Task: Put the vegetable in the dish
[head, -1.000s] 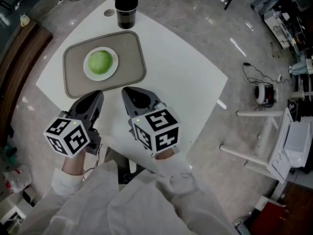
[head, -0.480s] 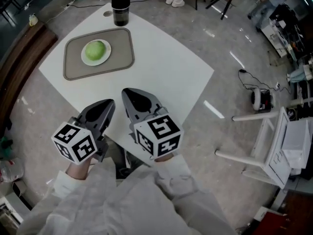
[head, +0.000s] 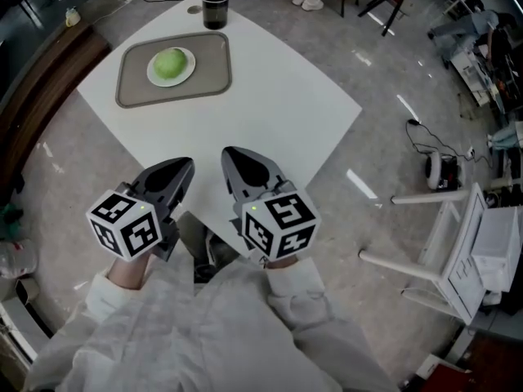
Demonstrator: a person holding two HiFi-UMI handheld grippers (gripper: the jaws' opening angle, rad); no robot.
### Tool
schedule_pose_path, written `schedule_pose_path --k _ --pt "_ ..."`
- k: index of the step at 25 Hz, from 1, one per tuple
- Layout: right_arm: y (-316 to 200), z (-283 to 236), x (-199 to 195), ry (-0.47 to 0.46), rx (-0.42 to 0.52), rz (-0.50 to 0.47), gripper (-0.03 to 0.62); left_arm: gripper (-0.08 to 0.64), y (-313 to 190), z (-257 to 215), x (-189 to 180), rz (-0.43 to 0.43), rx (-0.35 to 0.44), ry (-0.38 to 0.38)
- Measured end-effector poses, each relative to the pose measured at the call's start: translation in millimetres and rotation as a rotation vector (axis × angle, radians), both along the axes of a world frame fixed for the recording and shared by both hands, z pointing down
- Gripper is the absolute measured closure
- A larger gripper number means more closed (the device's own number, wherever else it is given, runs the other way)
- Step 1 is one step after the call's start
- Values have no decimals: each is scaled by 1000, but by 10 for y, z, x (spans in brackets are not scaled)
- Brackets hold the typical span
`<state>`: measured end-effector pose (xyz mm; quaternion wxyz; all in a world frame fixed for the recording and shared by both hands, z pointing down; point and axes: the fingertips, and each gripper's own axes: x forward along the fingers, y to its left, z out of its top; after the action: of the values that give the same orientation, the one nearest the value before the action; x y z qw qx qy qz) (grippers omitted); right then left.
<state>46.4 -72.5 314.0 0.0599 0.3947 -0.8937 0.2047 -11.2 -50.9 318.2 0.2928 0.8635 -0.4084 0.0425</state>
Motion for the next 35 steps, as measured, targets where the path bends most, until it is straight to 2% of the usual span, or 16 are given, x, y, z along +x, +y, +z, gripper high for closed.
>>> schedule_pose_path --k 5,19,23,26,35 --pt "31 -70 -13 -27 5 3 578 552 46 -14 10 5 -18 10" --pt "268 -38 -94 -20 -6 67 578 552 172 -20 141 122 -18 -16" --pt "302 -74 -117 4 14 79 578 552 235 -3 169 145 3 -57" --pt "305 -113 -132 18 27 81 578 552 233 7 135 142 6 -76" --pt "350 -153 -250 38 42 64 580 552 231 -64 -12 109 6 -43"
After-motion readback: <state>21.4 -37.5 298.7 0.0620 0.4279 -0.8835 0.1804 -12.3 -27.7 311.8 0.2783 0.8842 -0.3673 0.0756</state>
